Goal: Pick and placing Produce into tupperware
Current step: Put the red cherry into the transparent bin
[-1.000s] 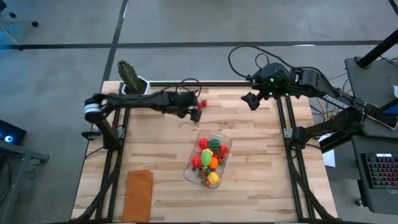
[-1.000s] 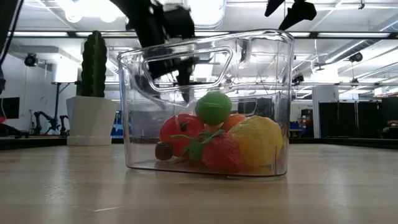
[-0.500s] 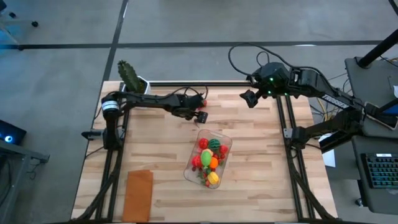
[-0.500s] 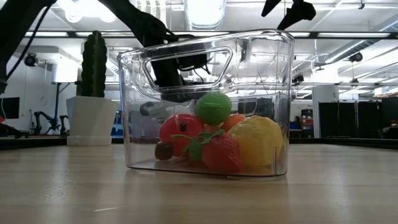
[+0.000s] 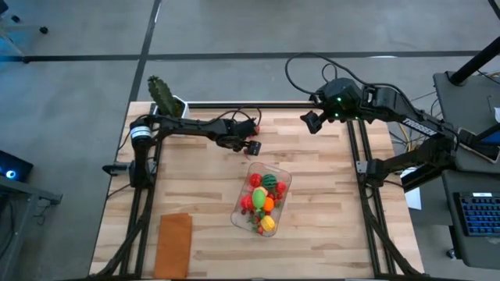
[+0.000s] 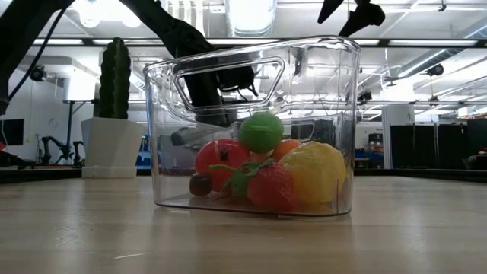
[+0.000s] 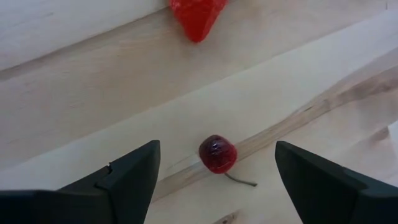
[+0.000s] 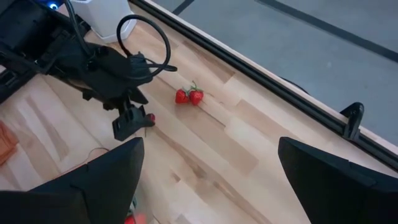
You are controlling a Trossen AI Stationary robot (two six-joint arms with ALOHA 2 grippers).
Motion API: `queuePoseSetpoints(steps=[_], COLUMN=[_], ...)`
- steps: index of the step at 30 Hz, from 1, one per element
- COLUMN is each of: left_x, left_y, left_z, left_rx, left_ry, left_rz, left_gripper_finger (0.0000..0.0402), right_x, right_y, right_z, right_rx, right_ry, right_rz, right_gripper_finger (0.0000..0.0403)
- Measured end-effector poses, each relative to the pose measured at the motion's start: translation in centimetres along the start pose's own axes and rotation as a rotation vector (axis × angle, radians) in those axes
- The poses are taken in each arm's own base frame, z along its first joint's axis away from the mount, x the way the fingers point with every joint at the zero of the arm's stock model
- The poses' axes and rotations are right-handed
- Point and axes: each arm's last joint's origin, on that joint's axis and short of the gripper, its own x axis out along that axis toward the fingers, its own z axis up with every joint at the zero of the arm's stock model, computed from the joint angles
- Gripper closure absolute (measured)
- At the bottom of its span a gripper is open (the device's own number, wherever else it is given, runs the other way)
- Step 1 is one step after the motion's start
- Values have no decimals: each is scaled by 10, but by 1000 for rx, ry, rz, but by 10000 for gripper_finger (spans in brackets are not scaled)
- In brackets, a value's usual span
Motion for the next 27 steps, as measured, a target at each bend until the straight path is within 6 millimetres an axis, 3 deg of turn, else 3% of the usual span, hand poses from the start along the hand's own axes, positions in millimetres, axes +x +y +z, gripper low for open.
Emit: queuePoseSetpoints(steps=[14,27], left_x=[0,0], left_y=[1,-3], left_z=[1,-2], left_rx=[-7,-93], left_ry=[-4,18], left_rz=[-3,-24], left_gripper_finger=[188,197], right_x=[0,0], right_y=[0,0], right_z=[0,0], right_rx=[22,52], right_ry=[-1,0], right_rz=[1,0], right_gripper_finger=[39,39])
